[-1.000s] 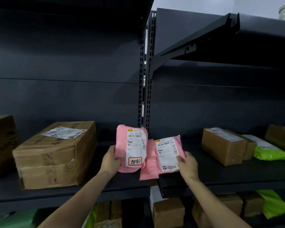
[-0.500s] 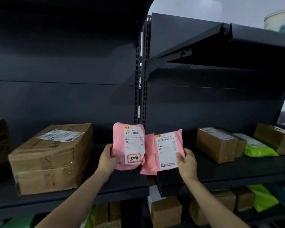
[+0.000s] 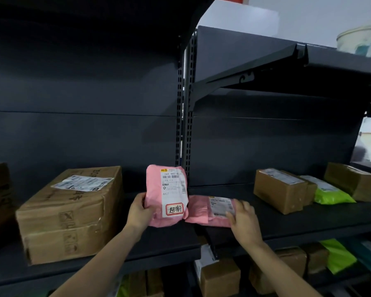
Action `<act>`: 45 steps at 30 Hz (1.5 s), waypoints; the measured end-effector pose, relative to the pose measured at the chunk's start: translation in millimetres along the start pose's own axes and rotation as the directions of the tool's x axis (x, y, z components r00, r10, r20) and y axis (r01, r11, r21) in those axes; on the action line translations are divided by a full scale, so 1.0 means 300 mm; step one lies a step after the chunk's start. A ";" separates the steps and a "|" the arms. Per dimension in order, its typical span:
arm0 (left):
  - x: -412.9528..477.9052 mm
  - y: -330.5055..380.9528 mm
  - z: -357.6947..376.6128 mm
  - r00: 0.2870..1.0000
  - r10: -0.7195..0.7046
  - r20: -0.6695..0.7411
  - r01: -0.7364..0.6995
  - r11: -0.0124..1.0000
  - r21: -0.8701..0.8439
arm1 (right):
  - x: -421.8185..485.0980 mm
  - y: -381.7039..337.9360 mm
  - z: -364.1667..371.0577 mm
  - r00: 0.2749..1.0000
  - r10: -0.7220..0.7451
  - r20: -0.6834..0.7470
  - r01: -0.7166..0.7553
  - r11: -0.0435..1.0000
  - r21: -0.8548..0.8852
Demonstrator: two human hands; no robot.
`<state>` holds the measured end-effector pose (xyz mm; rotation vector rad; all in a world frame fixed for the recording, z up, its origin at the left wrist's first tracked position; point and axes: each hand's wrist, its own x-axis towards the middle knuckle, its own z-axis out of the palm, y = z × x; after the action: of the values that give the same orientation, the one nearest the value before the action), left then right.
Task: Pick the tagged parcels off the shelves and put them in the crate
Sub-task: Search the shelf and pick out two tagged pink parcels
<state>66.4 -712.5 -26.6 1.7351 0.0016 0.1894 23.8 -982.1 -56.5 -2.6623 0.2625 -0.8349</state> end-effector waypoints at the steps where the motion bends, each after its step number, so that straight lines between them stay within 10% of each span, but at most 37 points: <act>1: 0.001 0.005 0.003 1.000 -0.005 0.007 0.005 1.000 -0.023 | -0.006 0.001 -0.006 1.000 -0.024 0.004 0.024 0.999 -0.027; 19: -0.183 0.131 0.381 0.980 0.042 0.197 -0.020 0.993 -0.115 | -0.119 0.352 -0.284 0.987 0.004 0.158 0.025 0.983 -0.184; 45: -0.262 0.200 0.966 0.979 -0.137 -0.152 0.119 0.985 -0.121 | 0.242 0.876 -0.449 0.971 -0.067 0.231 0.039 0.992 0.124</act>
<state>19.5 -1015.0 -24.1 1.5989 0.2162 0.2285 -15.0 -1280.4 -12.2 -2.6329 0.0805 -0.5244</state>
